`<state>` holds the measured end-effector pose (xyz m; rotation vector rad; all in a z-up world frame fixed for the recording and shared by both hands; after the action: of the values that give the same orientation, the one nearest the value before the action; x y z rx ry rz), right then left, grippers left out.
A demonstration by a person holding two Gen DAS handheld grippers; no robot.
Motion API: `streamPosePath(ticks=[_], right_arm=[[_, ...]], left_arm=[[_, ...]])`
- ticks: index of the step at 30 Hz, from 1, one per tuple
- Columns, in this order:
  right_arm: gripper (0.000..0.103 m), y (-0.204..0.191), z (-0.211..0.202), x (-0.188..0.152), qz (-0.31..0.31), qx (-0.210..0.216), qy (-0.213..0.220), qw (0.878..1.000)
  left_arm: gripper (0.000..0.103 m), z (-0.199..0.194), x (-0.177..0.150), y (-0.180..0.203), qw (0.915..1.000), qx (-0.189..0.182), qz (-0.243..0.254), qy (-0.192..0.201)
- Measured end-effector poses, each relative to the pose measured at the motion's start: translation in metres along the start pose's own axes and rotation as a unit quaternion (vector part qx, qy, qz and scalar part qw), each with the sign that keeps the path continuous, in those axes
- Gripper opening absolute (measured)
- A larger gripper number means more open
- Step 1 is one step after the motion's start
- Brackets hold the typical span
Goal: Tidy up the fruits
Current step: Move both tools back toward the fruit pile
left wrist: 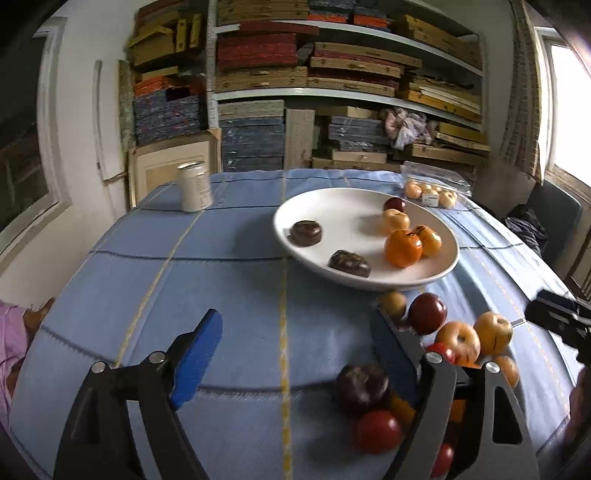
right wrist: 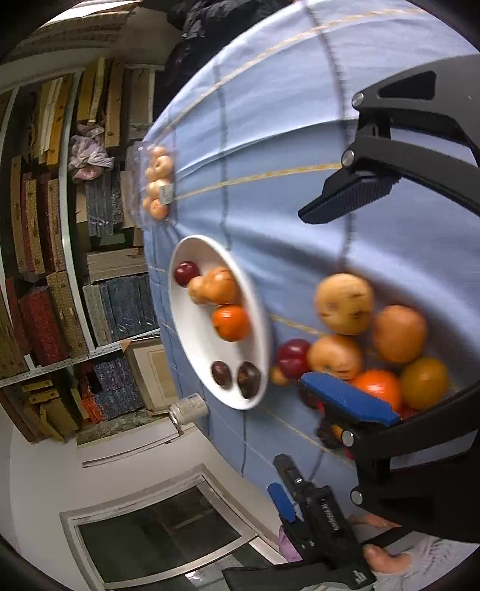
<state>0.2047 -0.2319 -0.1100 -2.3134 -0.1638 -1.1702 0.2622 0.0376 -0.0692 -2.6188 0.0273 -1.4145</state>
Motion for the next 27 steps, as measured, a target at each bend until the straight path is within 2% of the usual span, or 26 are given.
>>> streamPosePath(ticks=[6,14,25,27], right_arm=[[0.081,-0.004,-0.004,-0.012,0.000,0.002,-0.008,1.000],[0.081,-0.006,0.014,-0.016,-0.005,0.011,-0.053,0.999],[0.070,-0.006,0.021,-0.019,-0.003,0.028,-0.076,0.997],[0.068,-0.008,0.022,-0.019,-0.004,0.029,-0.076,0.997]], left_arm=[[0.087,-0.006,-0.011,-0.008,1.0000,0.006,-0.007,-0.004],[0.088,-0.004,-0.011,-0.001,0.9999,0.007,0.009,-0.010],[0.089,-0.005,-0.012,0.003,0.9998,0.004,0.019,-0.008],[0.092,-0.005,-0.012,0.003,0.9998,0.004,0.017,-0.008]])
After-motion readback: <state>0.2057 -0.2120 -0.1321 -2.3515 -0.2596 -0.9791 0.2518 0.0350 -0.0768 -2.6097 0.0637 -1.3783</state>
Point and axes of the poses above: each gripper's, at about its wrist camera, not at the fingertips, and z roughly the way its jaws point, y to its right, x to its top, the point moved 1 cm from there along z, roughly the way its jaws point, and after that the axes turned 14 degrees about x, right-handed, at the moved point
